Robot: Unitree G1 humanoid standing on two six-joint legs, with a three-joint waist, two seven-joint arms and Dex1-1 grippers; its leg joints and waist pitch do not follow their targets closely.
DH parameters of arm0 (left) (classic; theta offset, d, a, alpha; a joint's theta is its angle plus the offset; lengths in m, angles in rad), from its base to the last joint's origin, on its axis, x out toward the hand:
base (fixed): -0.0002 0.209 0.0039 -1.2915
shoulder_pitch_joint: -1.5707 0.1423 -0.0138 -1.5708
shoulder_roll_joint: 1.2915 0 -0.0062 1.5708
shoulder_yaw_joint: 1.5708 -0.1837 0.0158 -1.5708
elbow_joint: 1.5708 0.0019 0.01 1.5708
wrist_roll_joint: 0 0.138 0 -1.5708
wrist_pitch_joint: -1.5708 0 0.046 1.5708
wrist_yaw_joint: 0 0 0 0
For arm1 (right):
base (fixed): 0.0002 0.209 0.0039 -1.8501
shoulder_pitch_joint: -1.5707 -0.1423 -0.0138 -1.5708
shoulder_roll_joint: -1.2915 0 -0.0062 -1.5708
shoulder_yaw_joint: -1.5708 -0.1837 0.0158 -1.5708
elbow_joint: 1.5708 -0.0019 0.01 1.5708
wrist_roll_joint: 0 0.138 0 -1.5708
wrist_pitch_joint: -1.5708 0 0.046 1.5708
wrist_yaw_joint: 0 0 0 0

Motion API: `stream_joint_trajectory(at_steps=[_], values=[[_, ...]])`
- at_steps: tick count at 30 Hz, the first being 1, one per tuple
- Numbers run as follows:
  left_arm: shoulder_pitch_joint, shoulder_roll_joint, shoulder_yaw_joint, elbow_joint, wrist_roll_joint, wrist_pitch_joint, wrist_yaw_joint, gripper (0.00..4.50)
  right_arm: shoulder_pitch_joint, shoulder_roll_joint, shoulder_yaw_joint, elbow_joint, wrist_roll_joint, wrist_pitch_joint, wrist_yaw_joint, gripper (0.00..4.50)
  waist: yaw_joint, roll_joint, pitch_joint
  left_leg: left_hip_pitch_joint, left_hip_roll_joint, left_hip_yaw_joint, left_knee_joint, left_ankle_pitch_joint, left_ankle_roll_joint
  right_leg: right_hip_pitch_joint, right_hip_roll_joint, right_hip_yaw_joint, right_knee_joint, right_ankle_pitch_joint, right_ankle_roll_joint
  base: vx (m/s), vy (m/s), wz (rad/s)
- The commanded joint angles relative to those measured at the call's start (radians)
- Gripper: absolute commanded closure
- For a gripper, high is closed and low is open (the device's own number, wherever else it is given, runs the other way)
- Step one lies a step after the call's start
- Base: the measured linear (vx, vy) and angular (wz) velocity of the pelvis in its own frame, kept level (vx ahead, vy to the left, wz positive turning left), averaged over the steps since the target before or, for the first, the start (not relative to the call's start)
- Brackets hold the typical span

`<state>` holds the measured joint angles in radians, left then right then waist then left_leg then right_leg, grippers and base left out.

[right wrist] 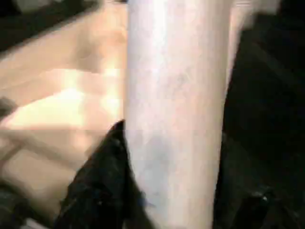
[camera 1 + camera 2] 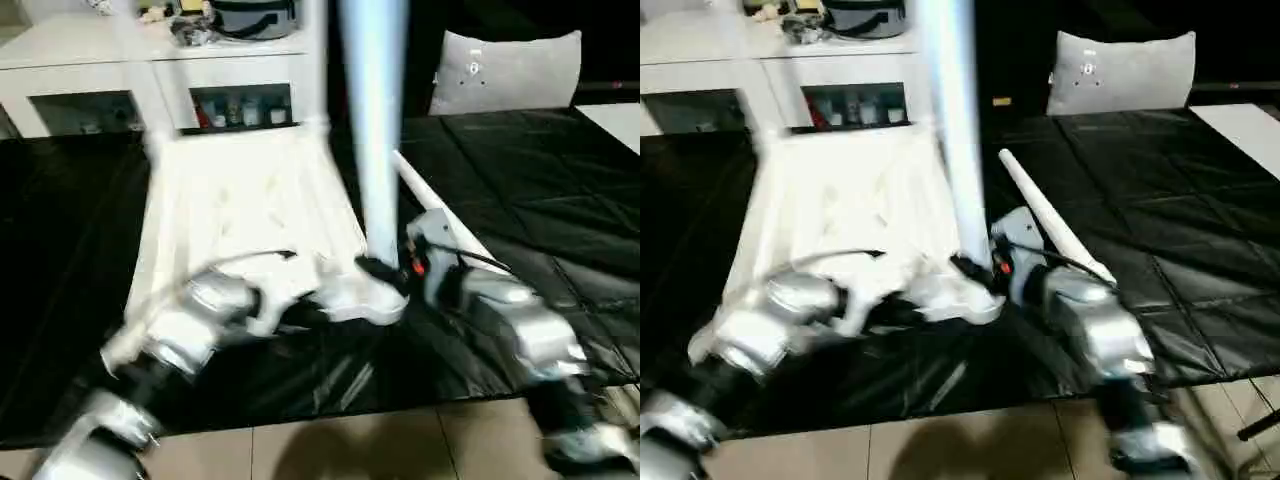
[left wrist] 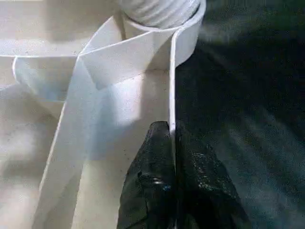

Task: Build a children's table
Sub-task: Insert table leg to table base

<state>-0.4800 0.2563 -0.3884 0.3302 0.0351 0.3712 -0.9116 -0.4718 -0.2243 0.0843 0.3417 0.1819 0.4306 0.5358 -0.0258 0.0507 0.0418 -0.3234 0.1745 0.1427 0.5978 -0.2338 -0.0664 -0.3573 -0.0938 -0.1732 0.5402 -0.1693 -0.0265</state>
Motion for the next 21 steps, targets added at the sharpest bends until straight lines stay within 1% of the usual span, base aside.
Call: stream_joint_trajectory(at_steps=[1, 2, 3, 4, 5, 6, 7, 8, 9, 10, 11, 13, 14, 15, 16, 18, 19, 20, 21], values=[[-0.007, -0.021, 0.013, -0.034, -0.008, 0.028, 0.045, 4.50, 0.044, 0.010, 0.020, 0.125, -0.045, 0.071, -0.056, 2.62, -0.006, -0.001, -0.031, -0.001, 0.055, -0.032, -0.090, -0.443, -0.003, 0.013, -0.088, 0.058, -0.098, -0.604, -0.036, 0.000, 0.000, 0.00], [-0.005, -0.043, -0.004, -0.064, 0.000, 0.048, 0.046, 4.50, 0.022, 0.037, 0.006, 0.151, -0.035, 0.084, -0.094, 2.62, -0.001, -0.003, -0.031, -0.005, 0.052, -0.030, -0.090, -0.425, 0.006, 0.015, -0.088, 0.062, -0.095, -0.586, -0.044, 0.000, 0.000, 0.00], [-0.005, -0.045, -0.008, -0.068, 0.003, 0.052, 0.046, 4.50, 0.019, 0.041, 0.004, 0.155, -0.035, 0.086, -0.101, 2.62, -0.001, -0.004, -0.031, -0.011, 0.054, -0.031, -0.093, -0.418, 0.008, 0.017, -0.087, 0.063, -0.091, -0.581, -0.046, 0.000, 0.000, 0.00], [-0.004, -0.047, -0.014, -0.075, 0.008, 0.057, 0.046, 4.50, 0.013, 0.049, 0.001, 0.162, -0.034, 0.090, -0.113, 2.62, 0.000, -0.002, -0.031, -0.018, 0.056, -0.033, -0.094, -0.411, 0.009, 0.020, -0.090, 0.062, -0.091, -0.582, -0.042, 0.000, 0.000, 0.00], [-0.003, -0.046, -0.021, -0.088, 0.017, 0.069, 0.049, 4.50, 0.003, 0.058, 0.001, 0.173, -0.036, 0.091, -0.129, 2.62, 0.003, -0.002, -0.036, -0.017, 0.055, -0.031, -0.093, -0.388, 0.010, 0.019, -0.091, 0.067, -0.089, -0.557, -0.050, 0.000, 0.000, 0.00], [-0.004, -0.037, -0.027, -0.101, 0.031, 0.083, 0.061, 4.50, -0.009, 0.072, -0.002, 0.190, -0.040, 0.091, -0.142, 2.62, 0.004, -0.002, -0.037, -0.023, 0.057, -0.031, -0.094, -0.356, 0.014, 0.022, -0.091, 0.071, -0.083, -0.516, -0.065, 0.000, 0.000, 0.00], [-0.005, -0.031, -0.029, -0.102, 0.038, 0.084, 0.066, 4.50, -0.014, 0.076, -0.003, 0.197, -0.041, 0.089, -0.144, 2.62, 0.004, -0.001, -0.038, -0.029, 0.059, -0.032, -0.096, -0.345, 0.014, 0.025, -0.092, 0.072, -0.078, -0.495, -0.073, 0.000, 0.000, 0.00], [-0.008, -0.019, -0.031, -0.099, 0.051, 0.082, 0.071, 4.50, -0.021, 0.081, -0.005, 0.210, -0.042, 0.081, -0.142, 2.62, 0.004, -0.001, -0.040, -0.029, 0.060, -0.030, -0.096, -0.335, 0.014, 0.024, -0.089, 0.075, -0.073, -0.453, -0.090, 0.000, 0.000, 0.00], [-0.008, -0.015, -0.031, -0.098, 0.055, 0.082, 0.074, 4.50, -0.025, 0.084, -0.007, 0.216, -0.041, 0.080, -0.143, 2.62, 0.004, -0.001, -0.040, -0.029, 0.060, -0.030, -0.096, -0.335, 0.014, 0.024, -0.089, 0.075, -0.073, -0.453, -0.090, 0.000, 0.000, 0.00], [-0.006, -0.004, -0.028, -0.099, 0.063, 0.086, 0.085, 4.50, -0.034, 0.089, -0.010, 0.232, -0.042, 0.071, -0.149, 2.62, 0.005, -0.004, -0.040, -0.028, 0.058, -0.028, -0.095, -0.326, 0.017, 0.024, -0.089, 0.077, -0.071, -0.446, -0.101, 0.000, 0.000, 0.00], [-0.006, -0.003, -0.028, -0.099, 0.063, 0.087, 0.086, 4.50, -0.035, 0.089, -0.011, 0.233, -0.043, 0.070, -0.150, 2.62, 0.005, -0.003, -0.040, -0.026, 0.059, -0.027, -0.095, -0.328, 0.016, 0.023, -0.089, 0.077, -0.072, -0.447, -0.102, 0.000, 0.000, 0.00], [-0.005, 0.004, -0.027, -0.103, 0.065, 0.095, 0.091, 4.50, -0.042, 0.089, -0.010, 0.242, -0.048, 0.054, -0.153, 2.62, 0.004, -0.006, -0.039, -0.026, 0.058, -0.026, -0.095, -0.339, 0.013, 0.024, -0.089, 0.076, -0.074, -0.463, -0.099, 0.000, 0.000, 0.00], [-0.004, 0.009, -0.026, -0.106, 0.068, 0.096, 0.092, 4.50, -0.045, 0.089, -0.012, 0.245, -0.050, 0.044, -0.154, 2.62, 0.004, -0.009, -0.038, -0.025, 0.058, -0.026, -0.096, -0.346, 0.013, 0.023, -0.089, 0.075, -0.075, -0.479, -0.094, 0.000, 0.000, 0.00], [-0.001, 0.014, -0.024, -0.107, 0.072, 0.092, 0.092, 4.50, -0.044, 0.090, -0.019, 0.237, -0.043, 0.015, -0.142, 2.62, 0.003, -0.013, -0.039, -0.025, 0.058, -0.026, -0.095, -0.345, 0.014, 0.023, -0.089, 0.075, -0.076, -0.487, -0.091, 0.000, 0.000, 0.00], [0.001, 0.016, -0.023, -0.109, 0.074, 0.091, 0.092, 4.50, -0.043, 0.091, -0.024, 0.231, -0.037, -0.003, -0.134, 2.62, 0.004, -0.010, -0.038, -0.026, 0.059, -0.027, -0.096, -0.347, 0.014, 0.023, -0.091, 0.075, -0.076, -0.497, -0.086, 0.000, 0.000, 0.00], [0.007, 0.036, -0.025, -0.110, 0.075, 0.053, 0.074, 4.50, -0.035, 0.094, -0.071, 0.192, 0.000, -0.113, -0.114, 2.62, 0.003, -0.012, -0.040, -0.027, 0.061, -0.028, -0.097, -0.341, 0.013, 0.023, -0.092, 0.076, -0.076, -0.487, -0.084, 0.000, 0.000, 0.00], [0.007, 0.036, -0.025, -0.110, 0.075, 0.053, 0.074, 4.50, -0.035, 0.094, -0.071, 0.192, 0.000, -0.113, -0.114, 2.62, 0.004, -0.011, -0.040, -0.029, 0.061, -0.029, -0.098, -0.341, 0.015, 0.024, -0.092, 0.076, -0.075, -0.481, -0.085, 0.000, 0.000, 0.00], [0.012, 0.062, -0.035, -0.103, 0.079, -0.018, 0.052, 4.50, -0.024, 0.096, -0.134, 0.147, 0.061, -0.186, -0.072, 2.62, 0.004, -0.014, -0.042, -0.030, 0.063, -0.028, -0.098, -0.333, 0.020, 0.024, -0.093, 0.078, -0.075, -0.462, -0.088, 0.000, 0.000, 0.00], [0.015, 0.070, -0.035, -0.102, 0.076, -0.027, 0.045, 4.50, -0.017, 0.096, -0.160, 0.123, 0.095, -0.200, -0.042, 2.62, 0.005, -0.013, -0.045, -0.031, 0.062, -0.028, -0.096, -0.326, 0.025, 0.024, -0.093, 0.080, -0.072, -0.447, -0.094, 0.000, 0.000, 0.00]])
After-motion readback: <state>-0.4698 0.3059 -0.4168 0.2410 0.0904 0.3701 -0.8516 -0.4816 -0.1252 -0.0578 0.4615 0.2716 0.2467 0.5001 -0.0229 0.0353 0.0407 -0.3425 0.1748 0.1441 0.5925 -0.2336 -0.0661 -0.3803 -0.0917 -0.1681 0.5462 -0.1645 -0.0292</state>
